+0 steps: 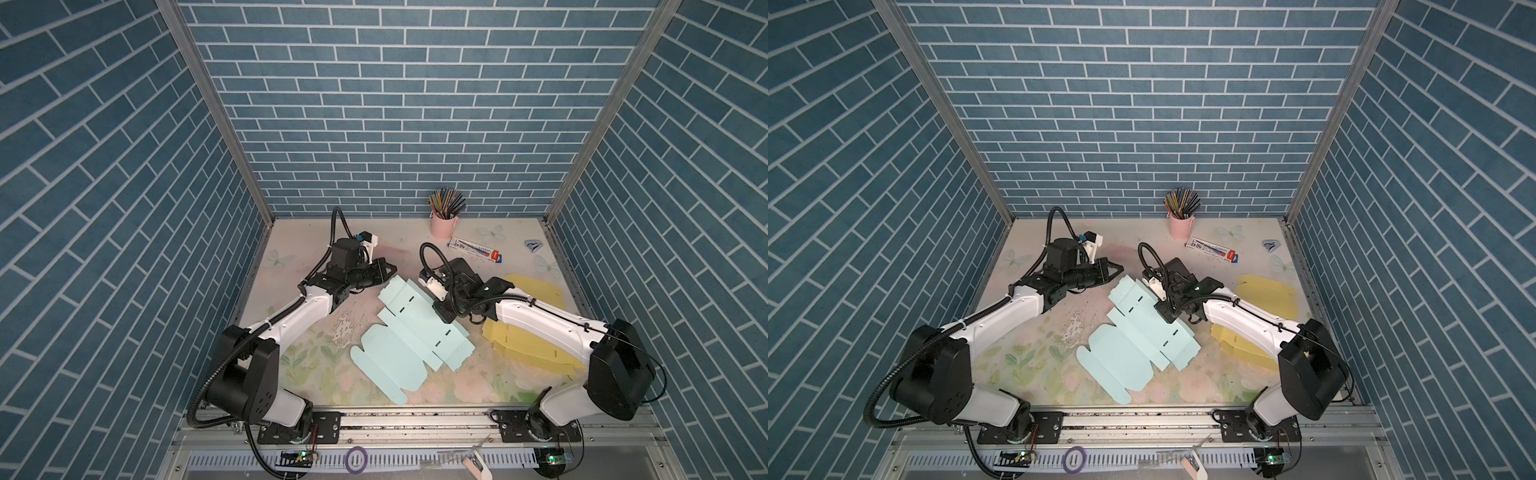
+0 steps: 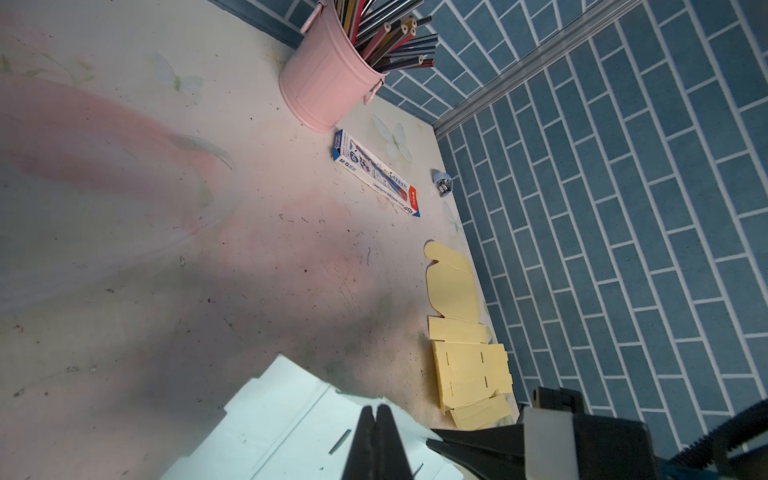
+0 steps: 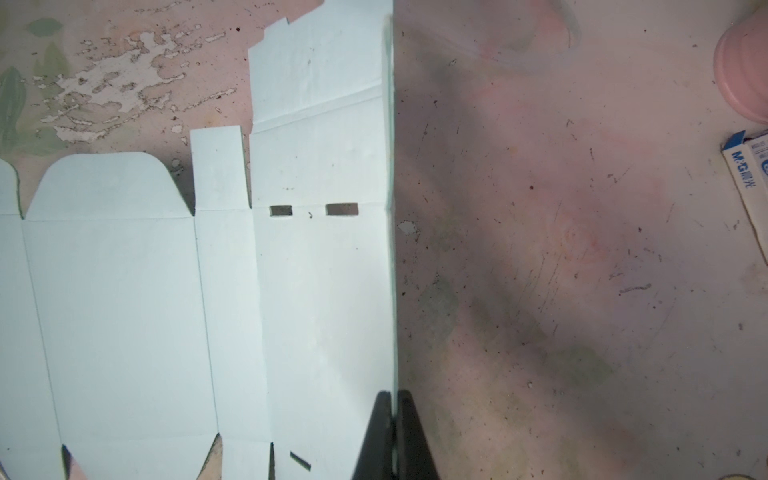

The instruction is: Fold the paper box

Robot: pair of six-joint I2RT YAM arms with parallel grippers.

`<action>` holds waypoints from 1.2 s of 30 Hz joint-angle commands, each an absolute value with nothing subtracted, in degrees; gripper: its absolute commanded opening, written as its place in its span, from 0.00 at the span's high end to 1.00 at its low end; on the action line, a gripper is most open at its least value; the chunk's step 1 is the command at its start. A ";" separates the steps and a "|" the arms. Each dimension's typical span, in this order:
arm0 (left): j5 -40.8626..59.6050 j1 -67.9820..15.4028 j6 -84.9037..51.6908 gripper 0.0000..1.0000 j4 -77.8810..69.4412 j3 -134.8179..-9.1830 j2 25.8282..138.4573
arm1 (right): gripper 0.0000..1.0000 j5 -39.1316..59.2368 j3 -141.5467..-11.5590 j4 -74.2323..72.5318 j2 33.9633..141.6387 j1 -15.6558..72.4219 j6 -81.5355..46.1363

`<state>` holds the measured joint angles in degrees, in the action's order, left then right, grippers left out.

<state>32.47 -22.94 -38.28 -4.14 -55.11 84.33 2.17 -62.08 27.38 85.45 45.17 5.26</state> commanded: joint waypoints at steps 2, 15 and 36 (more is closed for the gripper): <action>32.46 -23.90 -38.85 1.00 -4.14 -58.24 85.06 | 1.00 1.45 -61.63 25.99 83.59 45.70 7.60; 32.60 -24.22 -36.95 1.00 -2.46 -63.01 89.91 | 1.00 1.06 -59.73 24.19 83.06 45.79 9.22; 31.30 -28.09 -35.98 1.00 -2.66 -62.82 92.48 | 1.00 0.79 -57.93 21.05 80.58 46.14 10.02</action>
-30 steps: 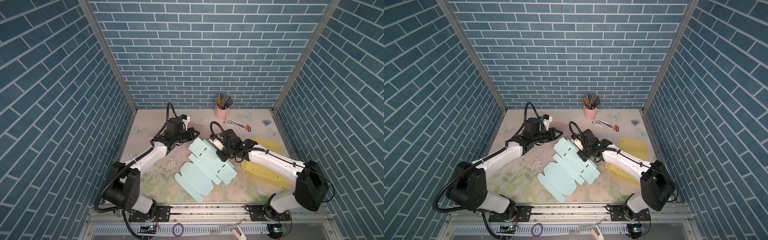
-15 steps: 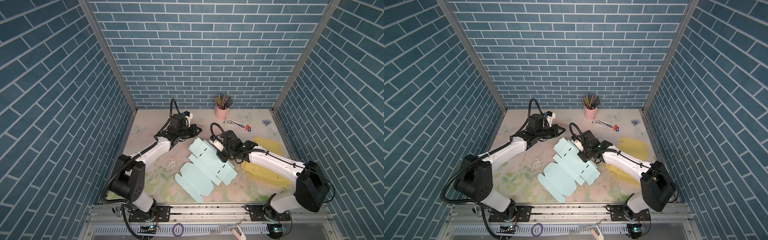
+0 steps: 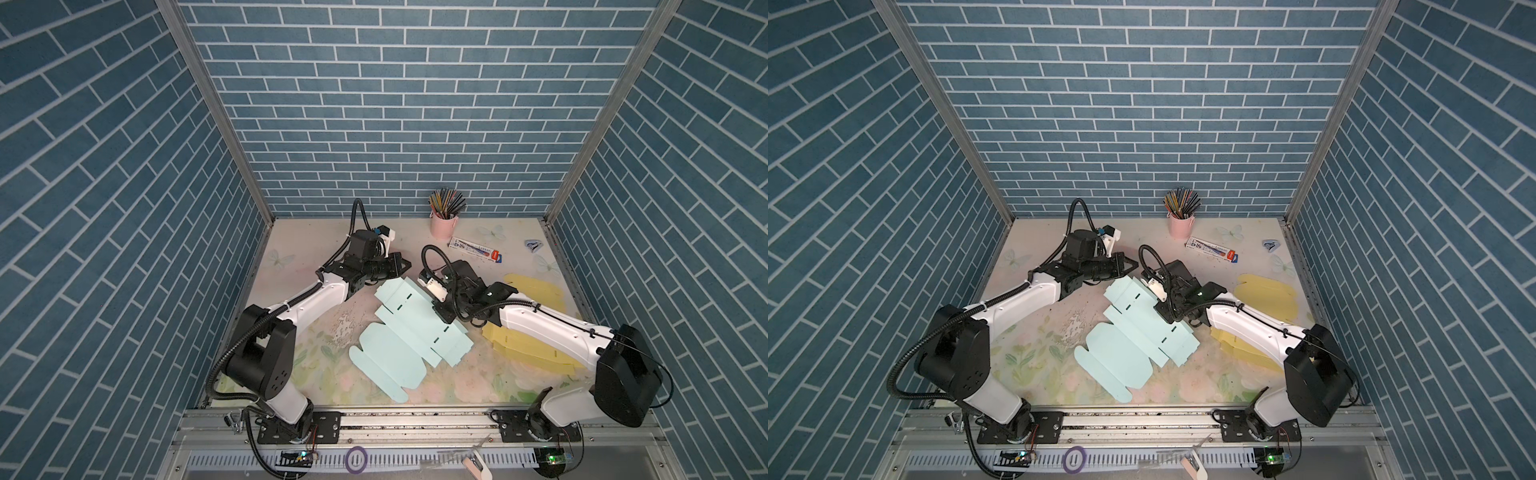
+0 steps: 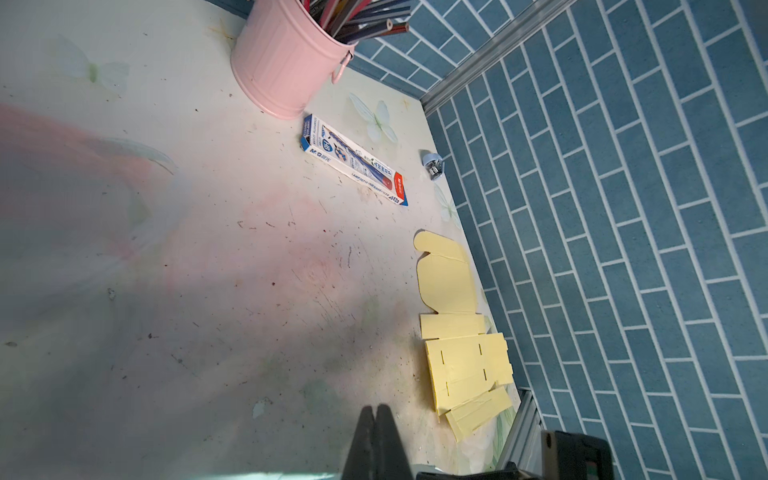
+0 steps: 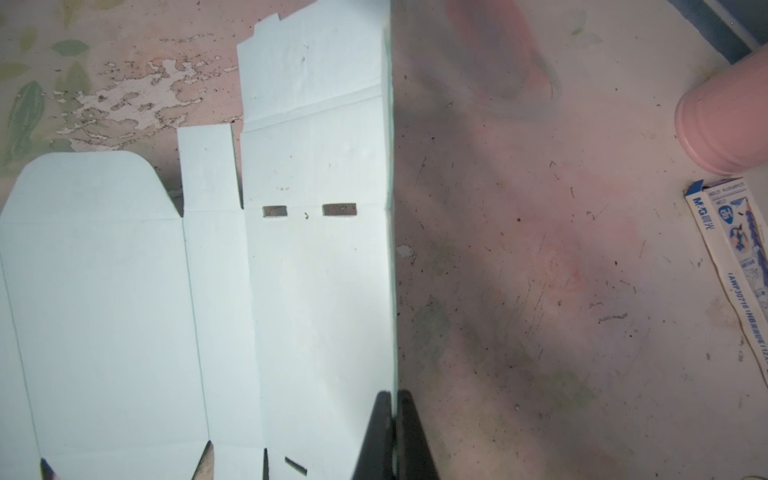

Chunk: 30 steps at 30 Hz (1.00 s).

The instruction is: Fold the paper box

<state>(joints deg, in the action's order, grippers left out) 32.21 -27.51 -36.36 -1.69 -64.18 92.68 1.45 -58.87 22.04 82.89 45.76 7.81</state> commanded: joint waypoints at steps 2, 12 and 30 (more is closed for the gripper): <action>31.12 -28.26 -35.95 1.00 -2.72 -62.10 92.08 | 1.00 0.56 -57.40 20.64 79.92 46.15 10.10; 30.44 -29.22 -35.94 1.00 -2.30 -59.47 90.03 | 1.00 -0.94 -56.16 20.36 77.80 46.32 10.03; 29.45 -35.04 -39.32 1.00 -6.20 -54.24 88.06 | 1.00 -4.28 -55.99 18.99 76.46 46.89 10.01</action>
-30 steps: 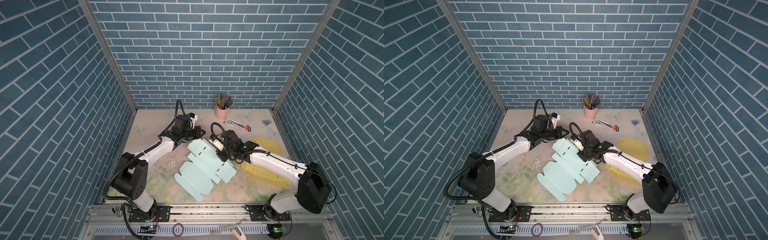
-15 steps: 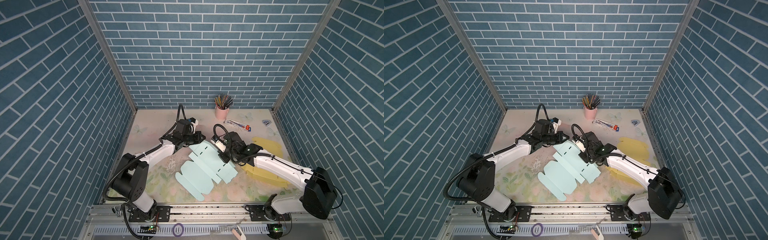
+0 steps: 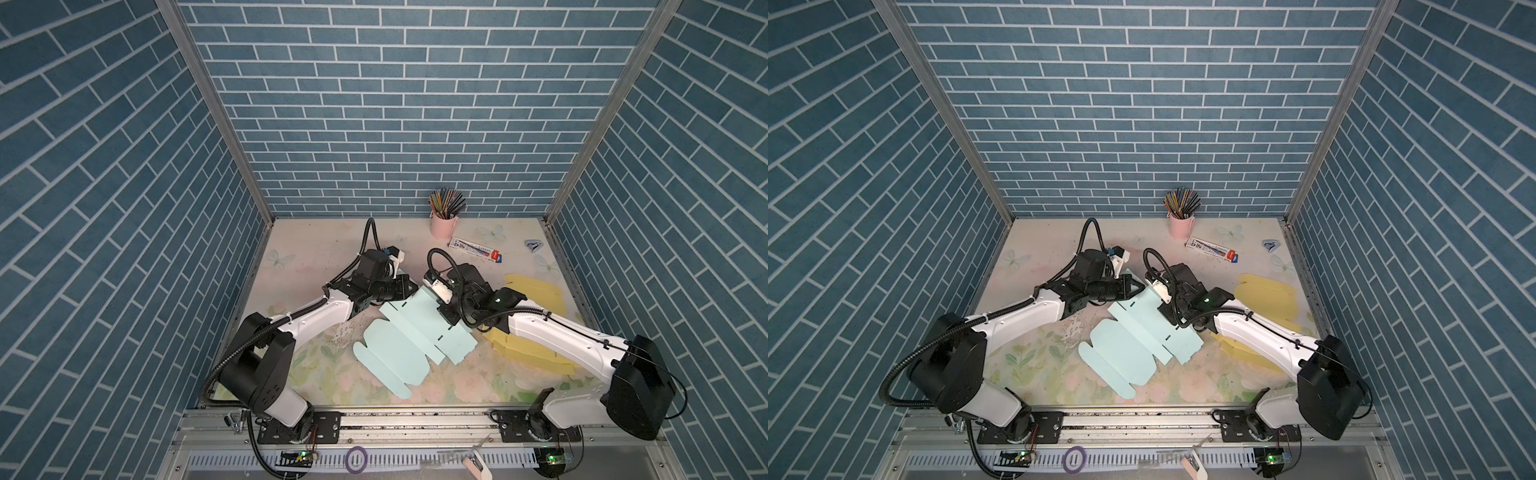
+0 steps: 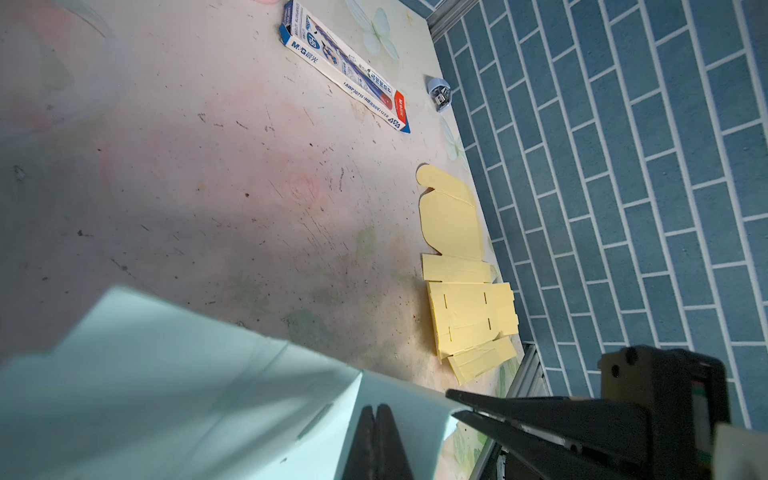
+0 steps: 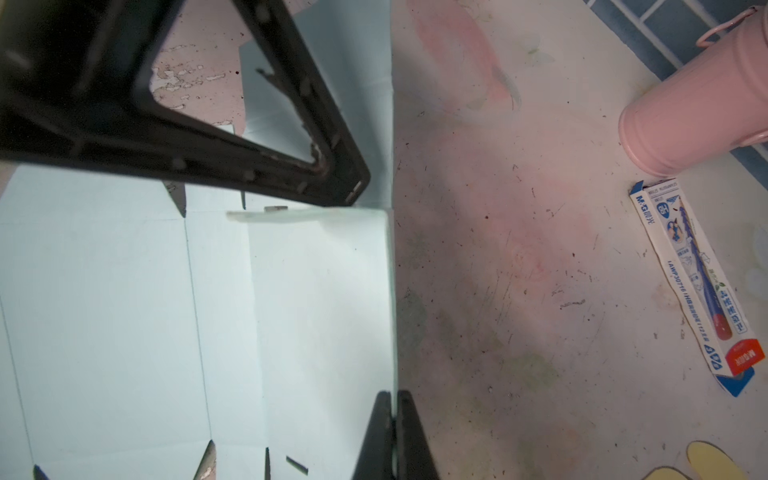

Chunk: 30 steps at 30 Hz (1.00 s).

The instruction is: Fold the paper box

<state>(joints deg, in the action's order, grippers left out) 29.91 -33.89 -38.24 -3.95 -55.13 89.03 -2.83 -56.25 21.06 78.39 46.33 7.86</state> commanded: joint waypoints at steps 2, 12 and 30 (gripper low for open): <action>29.28 -35.40 -39.61 1.00 -6.63 -54.08 88.27 | 1.00 -4.61 -56.14 18.96 76.64 47.06 10.28; 29.21 -35.86 -39.63 1.00 -6.94 -53.94 88.50 | 1.00 -5.39 -54.98 18.30 75.72 48.12 10.37; 29.05 -33.21 -37.57 1.00 -3.80 -51.66 84.83 | 1.00 -10.99 -54.54 18.63 74.97 50.08 13.42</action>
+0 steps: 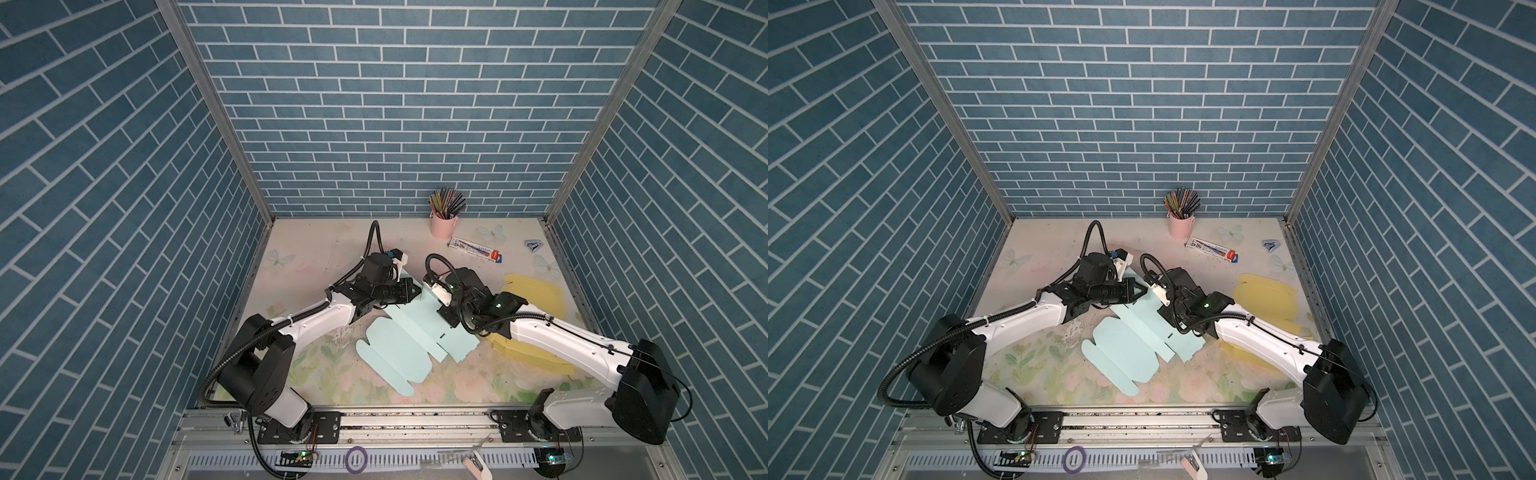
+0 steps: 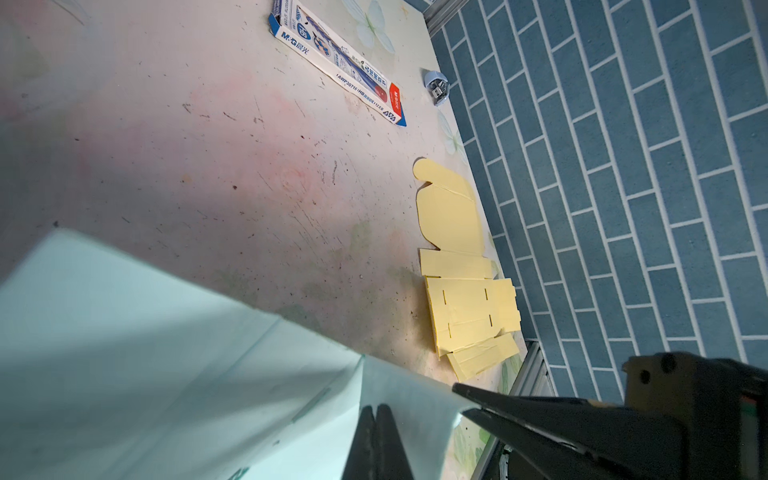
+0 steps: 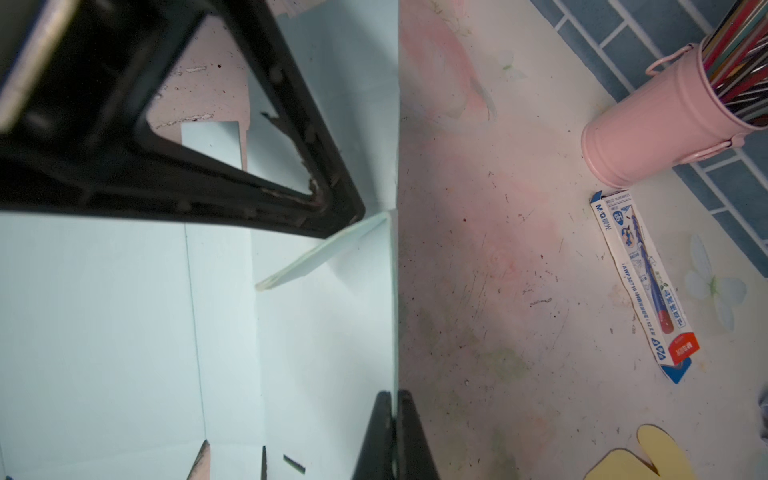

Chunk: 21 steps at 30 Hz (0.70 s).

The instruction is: Fold the paper box

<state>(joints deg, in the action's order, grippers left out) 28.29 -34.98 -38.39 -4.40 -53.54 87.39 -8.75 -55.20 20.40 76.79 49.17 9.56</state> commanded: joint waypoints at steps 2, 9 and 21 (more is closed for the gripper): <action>29.61 -30.98 -37.63 1.00 -4.21 -49.68 83.60 | 1.00 -11.72 -54.41 18.77 75.10 50.35 14.20; 30.87 -21.08 -37.97 1.00 -4.76 -42.96 79.07 | 1.00 -13.58 -54.75 18.63 76.29 51.35 15.55; 28.28 -16.71 -39.68 1.00 -12.26 -32.76 80.18 | 1.00 -14.75 -56.46 18.28 77.96 52.69 15.66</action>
